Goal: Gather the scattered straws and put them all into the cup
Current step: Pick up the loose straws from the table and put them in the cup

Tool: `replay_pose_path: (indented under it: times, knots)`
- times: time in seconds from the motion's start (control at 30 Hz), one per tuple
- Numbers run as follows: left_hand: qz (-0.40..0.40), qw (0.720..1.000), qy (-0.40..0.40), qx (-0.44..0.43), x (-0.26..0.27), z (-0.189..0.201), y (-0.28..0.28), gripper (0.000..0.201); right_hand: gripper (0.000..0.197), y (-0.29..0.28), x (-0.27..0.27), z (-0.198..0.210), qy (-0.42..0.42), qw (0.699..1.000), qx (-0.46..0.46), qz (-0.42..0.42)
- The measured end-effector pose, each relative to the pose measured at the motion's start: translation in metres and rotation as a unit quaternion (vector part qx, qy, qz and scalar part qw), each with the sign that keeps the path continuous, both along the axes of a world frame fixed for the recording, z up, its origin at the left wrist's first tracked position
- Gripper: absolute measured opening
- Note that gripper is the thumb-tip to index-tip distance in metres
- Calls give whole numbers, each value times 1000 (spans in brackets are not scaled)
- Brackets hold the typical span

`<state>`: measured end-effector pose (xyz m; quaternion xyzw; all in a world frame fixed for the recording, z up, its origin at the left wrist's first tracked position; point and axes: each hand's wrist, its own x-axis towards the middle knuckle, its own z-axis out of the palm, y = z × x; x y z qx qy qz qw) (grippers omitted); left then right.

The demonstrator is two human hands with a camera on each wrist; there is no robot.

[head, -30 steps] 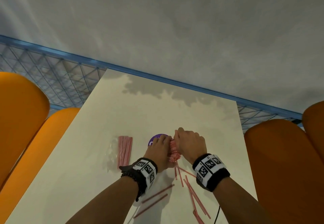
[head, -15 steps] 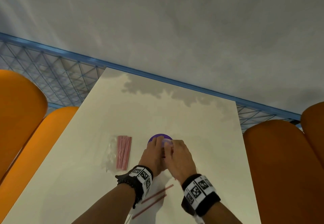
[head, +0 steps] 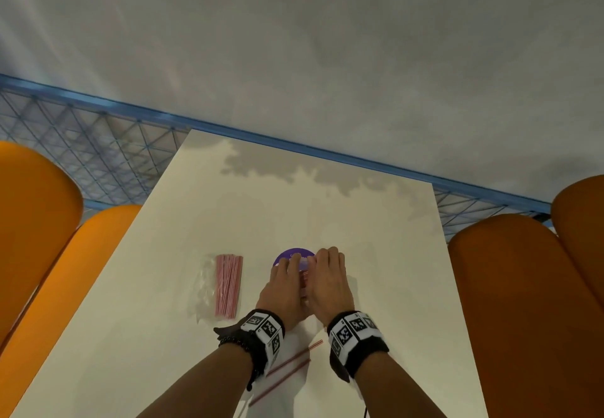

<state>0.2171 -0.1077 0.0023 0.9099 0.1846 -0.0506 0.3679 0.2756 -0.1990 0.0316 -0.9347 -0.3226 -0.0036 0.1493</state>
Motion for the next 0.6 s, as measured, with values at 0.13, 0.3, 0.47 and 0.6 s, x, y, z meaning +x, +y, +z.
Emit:
replay_pose_path:
  times: [0.13, 0.3, 0.47, 0.6]
  knots:
    - [-10, 999, 42, -18, -2, 4, 4, 137, 31, -20, 14, 11, 84, 985, 135, -65]
    - [23, 999, 27, -22, -31, 20, 18, 135, 12, -90, 56, 0, 191, 965, 7, -180]
    - [5, 997, 3, 75, -92, 1, 8, 48, 24, -143, 26, -47, 332, 929, -105, -122]
    - [-110, 984, 111, 81, -110, -21, -35, 76, 17, -146, 0, -64, 266, 956, -15, -120]
